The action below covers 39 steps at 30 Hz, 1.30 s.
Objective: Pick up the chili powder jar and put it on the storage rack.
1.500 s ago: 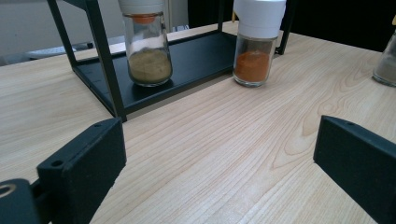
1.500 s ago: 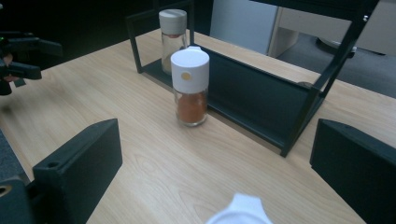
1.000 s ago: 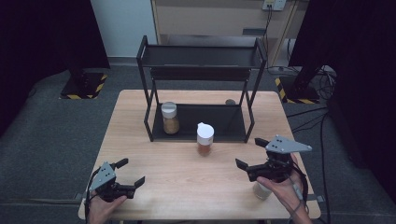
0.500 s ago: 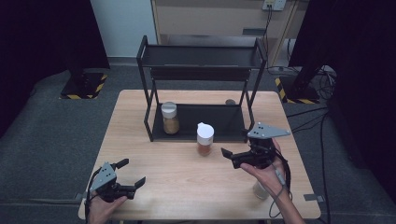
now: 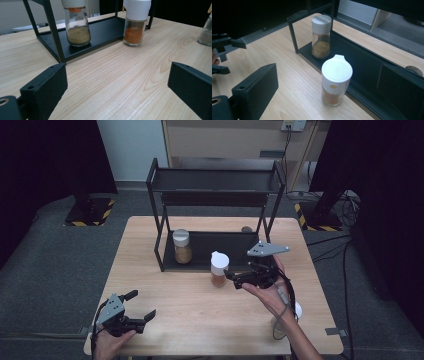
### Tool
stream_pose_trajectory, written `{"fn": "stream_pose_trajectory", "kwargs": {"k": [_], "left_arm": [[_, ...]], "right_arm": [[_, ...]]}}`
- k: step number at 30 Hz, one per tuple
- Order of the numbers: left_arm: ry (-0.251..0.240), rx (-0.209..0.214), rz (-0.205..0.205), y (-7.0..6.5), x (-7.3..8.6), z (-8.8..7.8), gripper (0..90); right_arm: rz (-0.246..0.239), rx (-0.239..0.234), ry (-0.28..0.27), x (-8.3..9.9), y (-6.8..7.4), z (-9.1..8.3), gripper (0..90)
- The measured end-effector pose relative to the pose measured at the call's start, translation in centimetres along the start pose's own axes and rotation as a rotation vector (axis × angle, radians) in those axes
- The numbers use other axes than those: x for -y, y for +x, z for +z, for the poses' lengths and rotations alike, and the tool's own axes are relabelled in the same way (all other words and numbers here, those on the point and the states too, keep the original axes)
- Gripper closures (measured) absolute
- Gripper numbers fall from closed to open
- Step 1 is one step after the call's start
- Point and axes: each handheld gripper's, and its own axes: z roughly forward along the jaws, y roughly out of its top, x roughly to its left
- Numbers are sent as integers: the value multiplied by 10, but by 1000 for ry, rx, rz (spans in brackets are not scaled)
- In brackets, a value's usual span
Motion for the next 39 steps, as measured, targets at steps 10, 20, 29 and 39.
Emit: {"fn": "stream_pose_trajectory", "kwargs": {"k": [10,20,29,39], "left_arm": [[-1,3,-1,0,0,0,17],[1,5,1,1,0,0,17],[1,-1,-3,1,0,0,18],[-2,2,-4,1,1,0,18]], "right_arm": [[8,10,29,-13,2,28,47],[26,39,68,-16,-2,55,50],[38,63,100,-14,-2,77,61],[30,100,137,-9,3,100,87]]}}
